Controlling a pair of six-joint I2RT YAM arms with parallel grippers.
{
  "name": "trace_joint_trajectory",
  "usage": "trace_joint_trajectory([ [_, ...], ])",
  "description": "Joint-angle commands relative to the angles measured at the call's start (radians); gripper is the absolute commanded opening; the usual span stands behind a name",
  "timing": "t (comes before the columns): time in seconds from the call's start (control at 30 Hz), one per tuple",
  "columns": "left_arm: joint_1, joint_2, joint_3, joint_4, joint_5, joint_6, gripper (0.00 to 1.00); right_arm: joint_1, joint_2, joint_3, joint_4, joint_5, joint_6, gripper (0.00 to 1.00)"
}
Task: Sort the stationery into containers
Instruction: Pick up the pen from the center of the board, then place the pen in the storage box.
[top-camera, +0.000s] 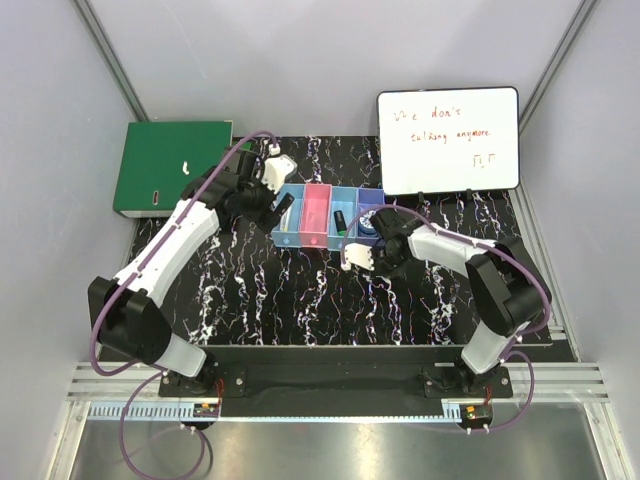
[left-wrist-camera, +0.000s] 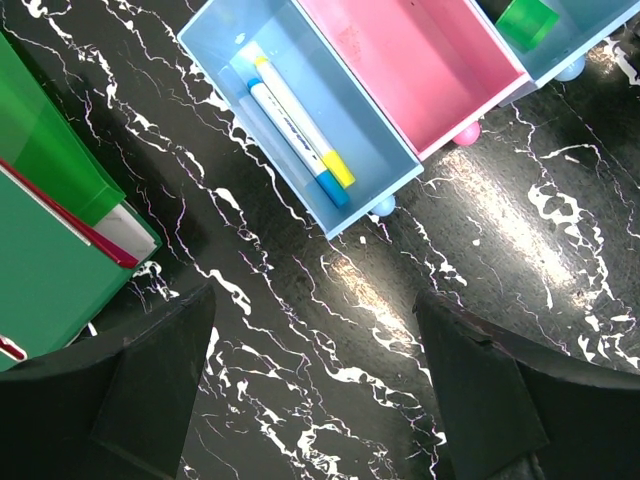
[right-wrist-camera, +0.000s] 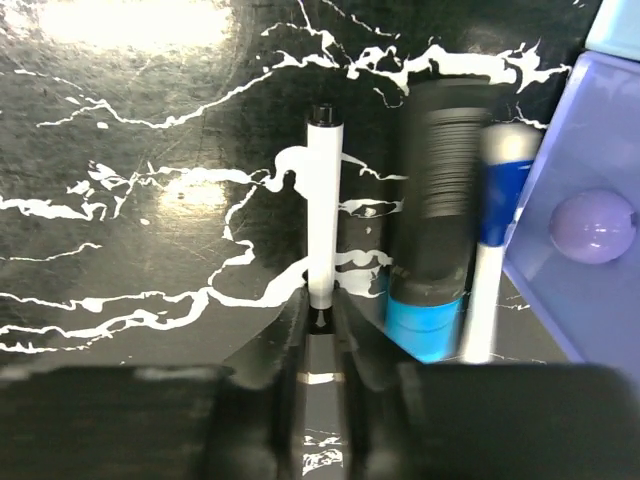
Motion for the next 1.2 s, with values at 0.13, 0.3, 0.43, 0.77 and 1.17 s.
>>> trace_joint_trajectory([
  [0.13, -0.003, -0.031, 0.053, 0.021, -0.017, 0.016, 0.86, 0.046, -0.088, -0.106, -0.085, -0.037, 0.031, 0.00],
  [0.3, -0.002, -0.045, 0.057, 0.018, -0.017, 0.005, 0.87, 0.088, -0.215, -0.056, -0.171, -0.048, 0.116, 0.00],
  [0.43, -0.002, -0.064, 0.048, 0.017, -0.021, -0.001, 0.87, 0.103, -0.261, 0.071, -0.243, -0.046, 0.223, 0.00],
  [0.77, 0.006, -0.134, -0.049, 0.027, -0.075, -0.053, 0.87, 0.108, 0.010, 0.637, -0.298, -0.104, 0.849, 0.00],
  [1.17, 0.063, -0.206, -0.105, 0.087, -0.107, -0.084, 0.87, 0.063, 0.510, 1.223, -0.270, -0.166, 1.192, 0.00],
])
